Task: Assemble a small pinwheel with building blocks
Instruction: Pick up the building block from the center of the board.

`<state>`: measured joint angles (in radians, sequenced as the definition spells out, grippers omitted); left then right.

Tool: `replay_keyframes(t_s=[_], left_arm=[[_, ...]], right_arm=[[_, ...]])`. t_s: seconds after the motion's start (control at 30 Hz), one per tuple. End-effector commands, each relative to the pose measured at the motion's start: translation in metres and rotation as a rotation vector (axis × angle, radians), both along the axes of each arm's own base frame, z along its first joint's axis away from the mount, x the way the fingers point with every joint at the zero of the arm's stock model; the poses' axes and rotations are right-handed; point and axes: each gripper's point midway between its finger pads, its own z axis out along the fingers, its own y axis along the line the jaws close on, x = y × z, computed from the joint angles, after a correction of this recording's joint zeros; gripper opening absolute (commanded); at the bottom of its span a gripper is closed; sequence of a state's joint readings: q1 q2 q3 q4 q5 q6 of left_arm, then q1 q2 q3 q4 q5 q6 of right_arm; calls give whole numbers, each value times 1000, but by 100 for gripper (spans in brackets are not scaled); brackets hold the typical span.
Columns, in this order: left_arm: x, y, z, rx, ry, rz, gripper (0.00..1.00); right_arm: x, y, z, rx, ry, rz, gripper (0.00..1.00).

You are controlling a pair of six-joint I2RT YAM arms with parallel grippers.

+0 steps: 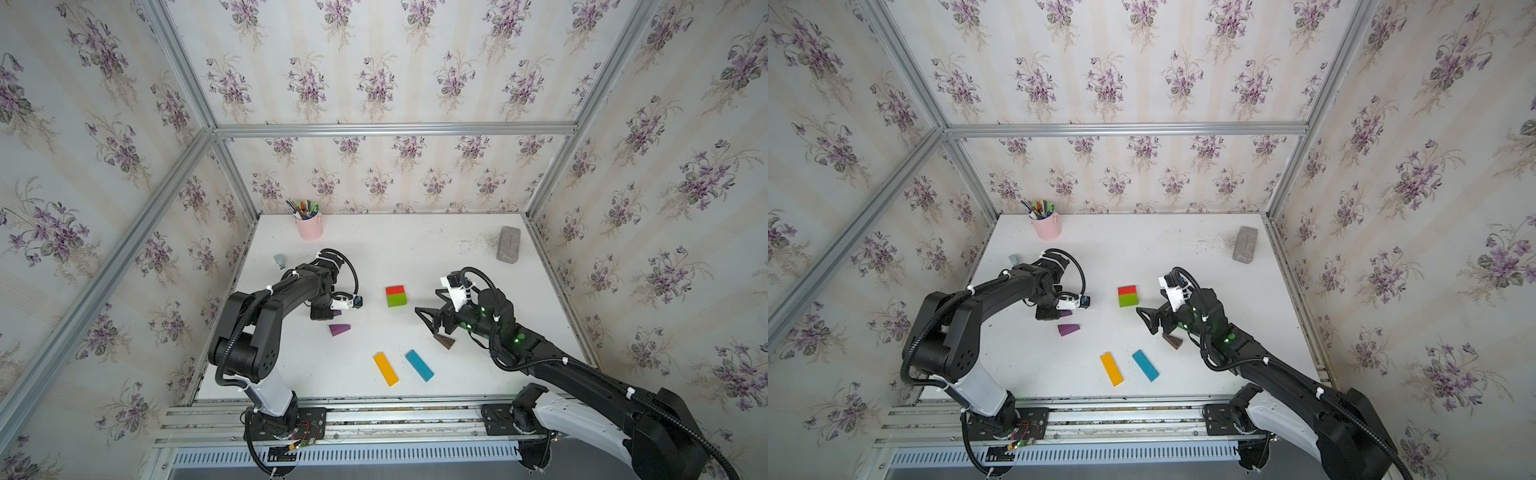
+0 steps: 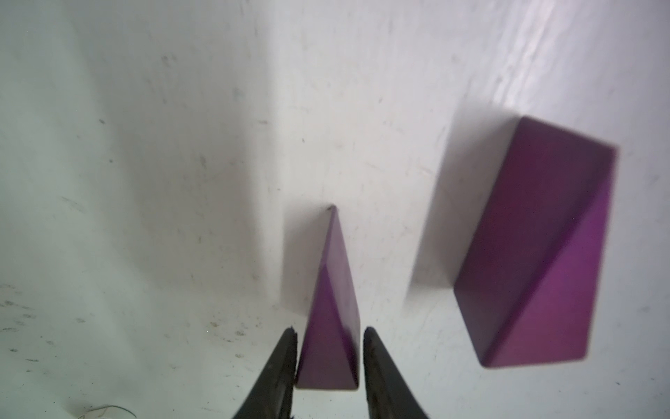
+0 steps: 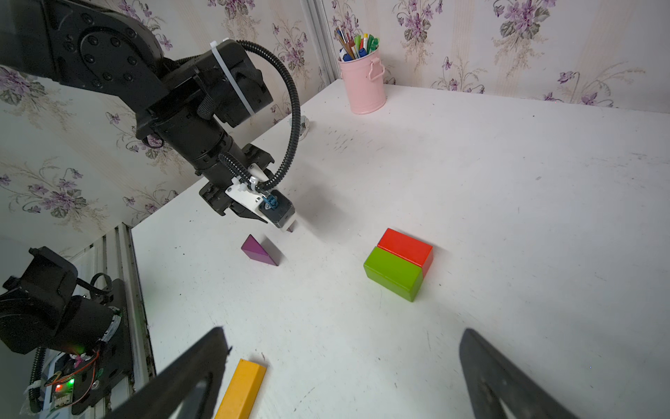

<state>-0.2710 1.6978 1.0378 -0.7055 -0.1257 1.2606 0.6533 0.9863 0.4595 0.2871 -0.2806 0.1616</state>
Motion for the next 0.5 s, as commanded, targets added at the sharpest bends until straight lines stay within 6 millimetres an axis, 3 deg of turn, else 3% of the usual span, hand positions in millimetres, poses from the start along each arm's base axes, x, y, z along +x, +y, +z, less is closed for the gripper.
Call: replay_keyframes(t_s=[0.0, 0.33, 0.47], left_arm=[[-3, -3, -1, -16, 17, -3, 30], [3, -7, 6, -38, -5, 17, 24], [15, -10, 16, -42, -30, 12, 23]], right_arm=[[0, 1, 5, 21, -13, 7, 100], [1, 1, 6, 21, -13, 2, 100], [7, -10, 14, 33, -24, -52, 100]])
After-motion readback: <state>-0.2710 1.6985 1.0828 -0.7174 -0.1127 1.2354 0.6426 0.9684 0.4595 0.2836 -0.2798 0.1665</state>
